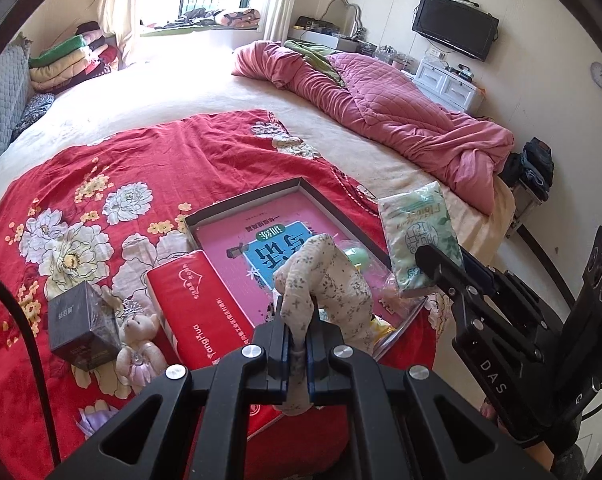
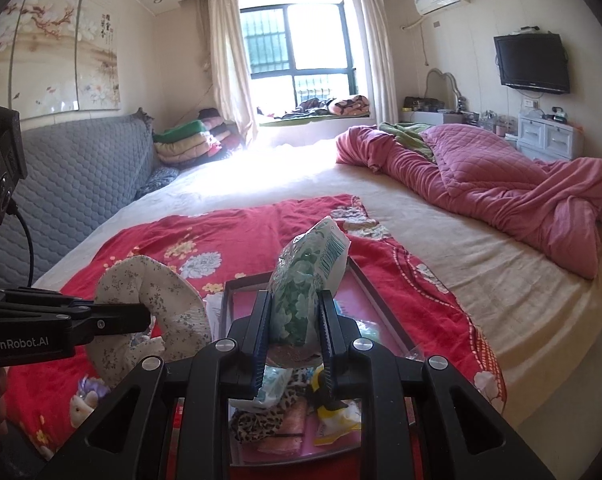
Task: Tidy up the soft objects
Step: 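Carry the scrunchie with the left tool while the right tool carries the tissue packet over the tray, then lower and open the left tool over the tray while the right tool releases the tissue packet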
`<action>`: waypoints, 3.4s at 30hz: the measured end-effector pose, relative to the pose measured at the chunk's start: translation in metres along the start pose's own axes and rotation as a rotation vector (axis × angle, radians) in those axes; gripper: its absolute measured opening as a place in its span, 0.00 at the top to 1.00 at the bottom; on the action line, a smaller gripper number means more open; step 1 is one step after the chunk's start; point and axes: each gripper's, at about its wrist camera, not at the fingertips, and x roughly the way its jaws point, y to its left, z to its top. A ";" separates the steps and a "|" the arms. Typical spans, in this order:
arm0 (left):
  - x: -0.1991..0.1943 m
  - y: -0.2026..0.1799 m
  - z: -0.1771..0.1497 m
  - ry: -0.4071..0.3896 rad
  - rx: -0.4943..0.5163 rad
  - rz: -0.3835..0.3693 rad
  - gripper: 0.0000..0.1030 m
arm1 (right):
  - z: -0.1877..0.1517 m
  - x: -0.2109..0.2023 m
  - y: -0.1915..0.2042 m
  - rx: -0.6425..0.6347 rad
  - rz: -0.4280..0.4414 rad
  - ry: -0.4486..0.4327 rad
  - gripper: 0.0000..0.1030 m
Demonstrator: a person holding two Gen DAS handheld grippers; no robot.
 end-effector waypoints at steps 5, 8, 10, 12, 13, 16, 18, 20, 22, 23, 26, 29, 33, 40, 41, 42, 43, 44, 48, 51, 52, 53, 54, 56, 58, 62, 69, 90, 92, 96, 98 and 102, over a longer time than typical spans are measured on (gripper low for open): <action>0.023 -0.013 0.006 0.026 0.013 -0.025 0.94 | -0.007 0.004 -0.018 0.026 -0.027 0.013 0.78; 0.040 -0.021 0.007 0.050 0.030 -0.025 0.94 | -0.011 0.006 -0.029 0.045 -0.040 0.021 0.78; 0.051 -0.026 0.008 0.067 0.040 -0.024 0.94 | -0.013 0.008 -0.034 0.054 -0.049 0.028 0.78; 0.063 -0.030 0.008 0.087 0.050 -0.019 0.94 | -0.016 0.010 -0.039 0.064 -0.053 0.034 0.78; 0.068 -0.031 0.008 0.095 0.054 -0.019 0.94 | -0.018 0.012 -0.041 0.069 -0.052 0.039 0.78; 0.084 -0.035 0.008 0.124 0.066 -0.013 0.94 | -0.022 0.016 -0.045 0.082 -0.047 0.049 0.78; 0.093 -0.037 0.007 0.139 0.073 -0.004 0.94 | -0.024 0.021 -0.047 0.084 -0.036 0.062 0.77; 0.101 -0.038 0.007 0.155 0.076 -0.002 0.94 | -0.027 0.026 -0.046 0.072 -0.036 0.078 0.77; 0.107 -0.037 0.007 0.166 0.079 0.002 0.94 | -0.031 0.032 -0.049 0.077 -0.030 0.097 0.77; 0.110 -0.037 0.006 0.171 0.081 0.003 0.94 | -0.032 0.035 -0.050 0.080 -0.034 0.103 0.77; 0.115 -0.036 0.006 0.179 0.082 0.004 0.94 | -0.038 0.043 -0.055 0.094 -0.042 0.127 0.77; 0.118 -0.035 0.006 0.183 0.074 -0.004 0.94 | -0.043 0.051 -0.059 0.096 -0.047 0.144 0.77; 0.121 -0.035 0.006 0.184 0.078 -0.005 0.94 | -0.049 0.060 -0.063 0.098 -0.052 0.168 0.77; 0.124 -0.035 0.006 0.189 0.075 -0.012 0.94 | -0.058 0.076 -0.065 0.092 -0.053 0.210 0.77; 0.124 -0.035 0.006 0.191 0.075 -0.012 0.94 | -0.059 0.079 -0.065 0.093 -0.048 0.218 0.77; 0.124 -0.035 0.006 0.193 0.076 -0.013 0.94 | -0.059 0.079 -0.065 0.095 -0.047 0.218 0.77; 0.124 -0.035 0.006 0.192 0.074 -0.014 0.94 | -0.060 0.080 -0.065 0.095 -0.048 0.218 0.77; 0.124 -0.035 0.006 0.192 0.071 -0.014 0.94 | -0.059 0.081 -0.066 0.095 -0.047 0.221 0.77; 0.125 -0.034 0.007 0.193 0.069 -0.013 0.94 | -0.062 0.085 -0.067 0.101 -0.050 0.230 0.76; 0.127 -0.033 0.008 0.194 0.063 -0.013 0.94 | -0.065 0.088 -0.071 0.116 -0.055 0.240 0.74; 0.127 -0.033 0.008 0.196 0.063 -0.010 0.94 | -0.066 0.089 -0.072 0.122 -0.053 0.246 0.74; 0.128 -0.033 0.008 0.197 0.064 -0.009 0.94 | -0.067 0.089 -0.074 0.129 -0.050 0.248 0.74; 0.128 -0.033 0.008 0.198 0.064 -0.008 0.94 | -0.068 0.090 -0.075 0.136 -0.046 0.251 0.74; 0.129 -0.033 0.007 0.201 0.061 -0.004 0.94 | -0.069 0.090 -0.076 0.141 -0.045 0.253 0.74; 0.130 -0.034 0.007 0.203 0.060 -0.002 0.94 | -0.069 0.089 -0.076 0.148 -0.036 0.249 0.71; 0.132 -0.034 0.007 0.210 0.063 0.007 0.93 | -0.068 0.087 -0.077 0.161 -0.036 0.237 0.63; 0.132 -0.037 0.005 0.217 0.073 0.010 0.91 | -0.064 0.075 -0.081 0.176 -0.073 0.197 0.46; 0.109 -0.043 0.007 0.165 0.123 0.038 0.58 | -0.056 0.055 -0.085 0.172 -0.134 0.142 0.34; 0.105 -0.043 0.007 0.159 0.125 0.036 0.55 | -0.056 0.054 -0.084 0.166 -0.138 0.140 0.33; 0.097 -0.045 0.007 0.148 0.129 0.045 0.53 | -0.054 0.052 -0.081 0.161 -0.145 0.133 0.32; 0.092 -0.045 0.007 0.142 0.132 0.050 0.50 | -0.053 0.050 -0.080 0.159 -0.149 0.134 0.31; 0.081 -0.044 0.006 0.122 0.133 0.057 0.43 | -0.053 0.049 -0.078 0.148 -0.160 0.139 0.28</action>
